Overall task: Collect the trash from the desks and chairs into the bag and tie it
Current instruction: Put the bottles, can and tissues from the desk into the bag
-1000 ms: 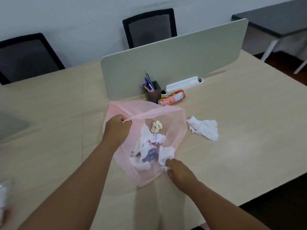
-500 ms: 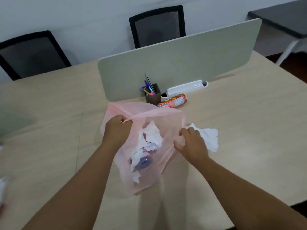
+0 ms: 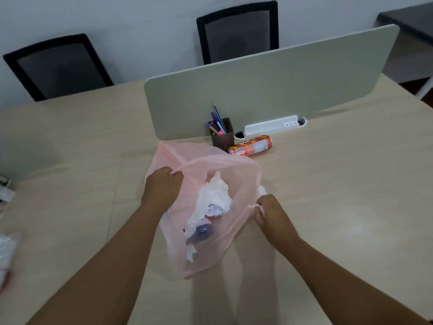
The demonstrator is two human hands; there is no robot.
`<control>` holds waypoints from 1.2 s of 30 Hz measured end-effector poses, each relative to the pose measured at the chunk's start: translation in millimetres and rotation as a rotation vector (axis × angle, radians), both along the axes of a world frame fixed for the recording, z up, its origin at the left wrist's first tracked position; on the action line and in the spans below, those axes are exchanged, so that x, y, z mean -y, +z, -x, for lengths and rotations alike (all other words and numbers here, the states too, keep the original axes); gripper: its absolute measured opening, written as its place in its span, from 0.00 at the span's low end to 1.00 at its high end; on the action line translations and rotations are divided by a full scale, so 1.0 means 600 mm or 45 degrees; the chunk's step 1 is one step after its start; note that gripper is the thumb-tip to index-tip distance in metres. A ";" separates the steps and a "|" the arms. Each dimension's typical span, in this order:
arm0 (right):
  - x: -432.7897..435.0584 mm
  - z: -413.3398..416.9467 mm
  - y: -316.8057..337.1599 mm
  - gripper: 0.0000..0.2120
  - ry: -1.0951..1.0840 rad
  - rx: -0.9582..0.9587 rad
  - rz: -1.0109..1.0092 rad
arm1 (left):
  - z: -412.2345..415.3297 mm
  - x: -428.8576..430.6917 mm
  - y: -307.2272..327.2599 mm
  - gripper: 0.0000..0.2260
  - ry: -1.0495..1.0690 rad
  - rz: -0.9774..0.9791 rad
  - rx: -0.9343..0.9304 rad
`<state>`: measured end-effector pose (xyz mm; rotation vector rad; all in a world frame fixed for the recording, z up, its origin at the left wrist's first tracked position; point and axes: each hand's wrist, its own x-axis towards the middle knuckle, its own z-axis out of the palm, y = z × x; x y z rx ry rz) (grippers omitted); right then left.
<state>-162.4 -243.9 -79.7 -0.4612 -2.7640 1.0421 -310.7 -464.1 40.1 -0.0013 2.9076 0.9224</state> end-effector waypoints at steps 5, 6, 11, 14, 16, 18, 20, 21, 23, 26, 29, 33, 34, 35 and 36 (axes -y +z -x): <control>0.097 0.092 0.066 0.15 0.462 -0.167 -0.095 | 0.008 0.018 0.001 0.15 0.052 -0.008 0.006; 0.106 0.107 0.073 0.21 0.512 -0.049 -0.084 | 0.009 0.022 0.002 0.15 0.048 -0.011 -0.004; 0.075 0.122 0.078 0.16 0.306 -0.460 -0.399 | 0.022 0.036 0.005 0.14 0.035 -0.011 -0.064; 0.013 0.134 0.077 0.12 -0.042 -0.614 -0.316 | 0.028 0.036 -0.004 0.14 0.033 -0.026 -0.034; -0.028 0.153 0.075 0.11 -0.287 -0.566 -0.269 | 0.031 0.034 -0.010 0.14 0.025 -0.026 -0.022; -0.063 0.175 0.065 0.15 -0.351 -0.331 -0.415 | 0.031 0.033 -0.016 0.14 0.012 -0.016 -0.010; -0.088 0.197 0.049 0.24 -0.212 0.006 -0.525 | 0.031 0.033 -0.022 0.14 -0.003 0.012 0.003; -0.096 0.207 0.043 0.27 -0.145 0.139 -0.495 | 0.032 0.033 -0.026 0.14 -0.007 0.019 0.012; -0.104 0.232 0.035 0.34 -0.059 0.288 -0.425 | 0.034 0.035 -0.031 0.14 -0.002 0.009 0.033; -0.109 0.272 0.030 0.43 0.068 0.383 -0.591 | 0.039 0.032 -0.035 0.13 -0.001 -0.013 0.050; -0.116 0.295 0.023 0.41 0.158 0.439 -0.857 | 0.046 0.028 -0.036 0.14 -0.026 -0.014 0.041; -0.125 0.270 0.017 0.26 0.059 0.514 -0.954 | 0.056 0.021 -0.030 0.14 -0.072 -0.017 0.017; -0.128 0.252 0.015 0.24 0.006 0.544 -0.902 | 0.057 0.020 -0.028 0.14 -0.080 -0.026 0.019; -0.130 0.232 0.014 0.24 -0.045 0.570 -0.821 | 0.058 0.019 -0.025 0.14 -0.088 -0.034 0.021; -0.131 0.211 0.017 0.25 -0.098 0.589 -0.722 | 0.059 0.018 -0.022 0.14 -0.100 -0.040 0.019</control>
